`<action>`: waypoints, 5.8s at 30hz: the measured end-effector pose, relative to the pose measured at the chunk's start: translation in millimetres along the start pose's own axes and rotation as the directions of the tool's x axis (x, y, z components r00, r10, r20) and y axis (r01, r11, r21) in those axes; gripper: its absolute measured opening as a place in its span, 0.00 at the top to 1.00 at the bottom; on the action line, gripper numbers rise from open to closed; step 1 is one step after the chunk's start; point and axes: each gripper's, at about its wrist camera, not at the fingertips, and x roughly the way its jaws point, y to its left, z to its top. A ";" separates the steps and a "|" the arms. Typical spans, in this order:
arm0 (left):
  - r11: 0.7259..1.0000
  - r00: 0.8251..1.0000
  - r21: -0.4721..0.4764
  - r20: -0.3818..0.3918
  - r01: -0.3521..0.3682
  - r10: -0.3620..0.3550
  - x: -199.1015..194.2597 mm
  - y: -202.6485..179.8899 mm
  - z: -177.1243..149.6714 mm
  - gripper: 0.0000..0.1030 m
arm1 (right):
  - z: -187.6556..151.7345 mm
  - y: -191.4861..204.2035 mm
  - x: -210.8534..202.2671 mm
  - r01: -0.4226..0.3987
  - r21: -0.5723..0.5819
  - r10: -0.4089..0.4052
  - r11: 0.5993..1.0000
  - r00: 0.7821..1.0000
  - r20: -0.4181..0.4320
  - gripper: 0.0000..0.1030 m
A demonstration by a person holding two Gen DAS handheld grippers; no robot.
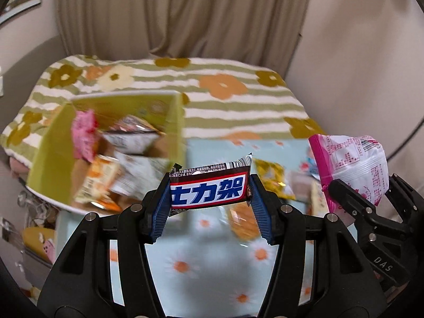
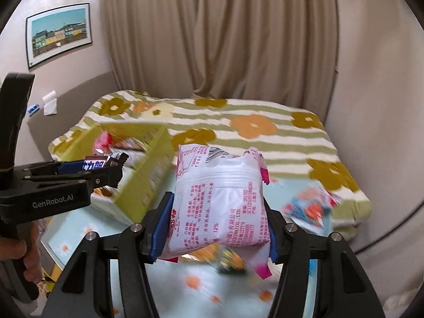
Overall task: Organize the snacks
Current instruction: 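Carry both snacks into the yellow-green box and open both tools, then move both tools back toward the remaining snacks on the bed, then grasp the gold chip bag with left tool while right tool grasps blue-white cracker bag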
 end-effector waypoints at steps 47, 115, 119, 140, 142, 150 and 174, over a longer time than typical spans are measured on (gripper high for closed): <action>0.986 0.971 -0.004 -0.175 -0.167 0.163 44.2 254.0 25.8 0.00 | 46.2 167.2 155.2 -0.215 0.165 0.250 0.963 0.938 -0.240 0.00; 0.939 0.904 0.237 -0.405 0.250 -0.139 199.7 -153.4 -2.9 0.01 | -103.8 -146.0 28.8 0.225 0.468 -0.103 0.855 0.957 -0.272 0.00; 0.943 0.883 0.231 -0.455 0.239 -0.113 240.8 -155.6 -7.9 0.07 | -110.5 -147.9 38.0 0.273 0.488 -0.138 0.829 0.946 -0.294 0.00; 0.910 0.828 0.279 -0.550 0.307 -0.110 286.8 -154.4 -24.7 0.46 | -113.9 -152.5 85.5 0.377 0.492 -0.185 0.785 0.900 -0.394 0.00; 0.909 0.832 0.287 -0.544 0.303 -0.105 285.8 -154.6 -23.9 0.47 | -114.9 -153.9 87.5 0.382 0.490 -0.187 0.783 0.897 -0.401 0.00; 0.905 0.848 0.298 -0.518 0.303 -0.114 275.1 -151.1 -18.1 0.47 | -118.5 -156.3 97.0 0.397 0.474 -0.189 0.786 0.884 -0.427 0.00; 0.936 0.905 0.266 -0.413 0.231 -0.106 206.8 -138.3 -8.8 0.47 | -107.6 -150.1 64.5 0.278 0.433 -0.123 0.858 0.928 -0.352 0.22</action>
